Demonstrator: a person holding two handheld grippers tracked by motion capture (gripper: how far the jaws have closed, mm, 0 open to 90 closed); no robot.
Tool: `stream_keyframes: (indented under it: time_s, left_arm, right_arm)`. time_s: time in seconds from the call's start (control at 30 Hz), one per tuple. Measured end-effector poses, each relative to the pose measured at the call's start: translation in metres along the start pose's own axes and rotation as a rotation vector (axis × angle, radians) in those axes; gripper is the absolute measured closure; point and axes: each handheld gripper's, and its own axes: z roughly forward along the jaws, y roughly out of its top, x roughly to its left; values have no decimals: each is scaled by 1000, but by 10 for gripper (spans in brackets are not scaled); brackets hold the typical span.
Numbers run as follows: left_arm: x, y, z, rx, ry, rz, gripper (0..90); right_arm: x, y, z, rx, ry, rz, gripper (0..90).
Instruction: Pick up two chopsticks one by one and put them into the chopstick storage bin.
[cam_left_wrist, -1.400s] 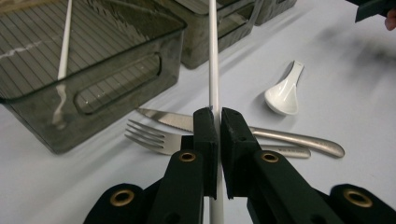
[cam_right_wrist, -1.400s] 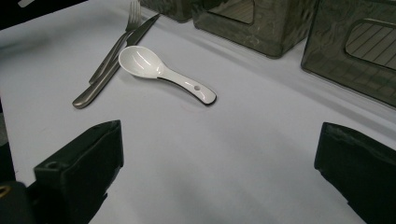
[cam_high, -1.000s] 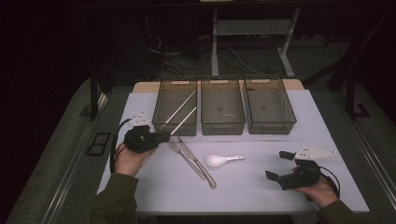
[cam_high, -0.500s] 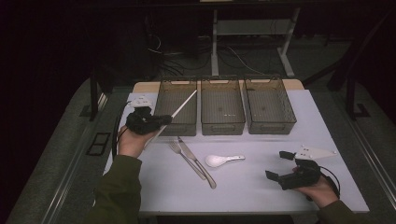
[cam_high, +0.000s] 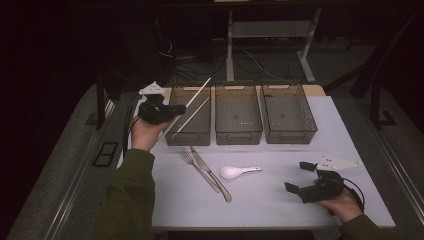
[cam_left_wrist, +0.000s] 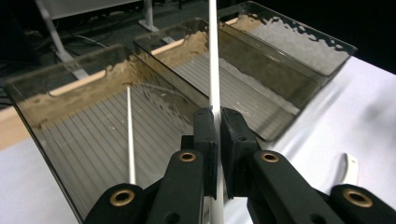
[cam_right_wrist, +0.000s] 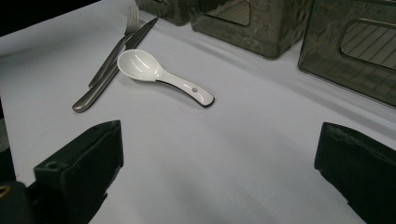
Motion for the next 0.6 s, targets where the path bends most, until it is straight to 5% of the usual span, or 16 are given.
stream_keyframes:
  time_s: [0.27,0.6]
  left_arm:
    - [14,10,20,-28,14,6,846]
    - [35,3,48,-17,42,-34,846]
  right_arm:
    - [0,0,0,-1,0,-4,14]
    - [-1,0,0,-3,7,-6,14]
